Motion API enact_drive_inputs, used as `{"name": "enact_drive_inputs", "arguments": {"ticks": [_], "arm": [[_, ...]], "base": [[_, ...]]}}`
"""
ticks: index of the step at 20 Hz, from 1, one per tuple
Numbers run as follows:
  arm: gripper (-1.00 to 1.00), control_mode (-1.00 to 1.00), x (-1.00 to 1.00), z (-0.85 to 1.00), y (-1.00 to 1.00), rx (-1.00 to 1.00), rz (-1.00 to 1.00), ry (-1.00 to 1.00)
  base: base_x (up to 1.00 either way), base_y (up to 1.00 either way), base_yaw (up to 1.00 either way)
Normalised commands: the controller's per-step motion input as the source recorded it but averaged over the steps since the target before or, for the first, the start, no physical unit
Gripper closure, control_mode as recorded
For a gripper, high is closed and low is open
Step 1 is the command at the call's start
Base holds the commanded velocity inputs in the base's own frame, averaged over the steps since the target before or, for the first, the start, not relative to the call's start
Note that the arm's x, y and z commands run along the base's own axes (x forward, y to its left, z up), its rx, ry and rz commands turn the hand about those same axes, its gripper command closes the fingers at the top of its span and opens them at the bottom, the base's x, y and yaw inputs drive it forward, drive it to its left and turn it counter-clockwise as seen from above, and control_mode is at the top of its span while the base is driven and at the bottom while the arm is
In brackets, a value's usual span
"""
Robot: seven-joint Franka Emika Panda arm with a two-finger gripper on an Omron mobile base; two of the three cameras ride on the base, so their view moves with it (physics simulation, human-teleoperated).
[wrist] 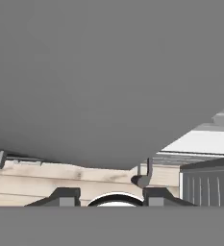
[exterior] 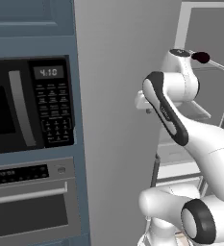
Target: Place one eggplant and one steak in each tupperware on the nearby counter, to pack two identical lunches.
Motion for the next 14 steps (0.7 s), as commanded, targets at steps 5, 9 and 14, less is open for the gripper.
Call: {"name": "enact_drive_inputs", "arguments": {"ticks": [5,9,14], "arm": [[-1.00,-1.00,-0.19,0.00,0.01,0.00,0.00,-0.01],[-1.00,-1.00,-0.96,0.06,-0.30,0.00,0.00,-0.22],[-1.00,-1.00,-0.61,0.18,-0.87,0.01,0.00,-0.13]], "base": [[0.00,0.00,0.00],[0.00,0.00,0.00],[0.00,0.00,0.00]]}}
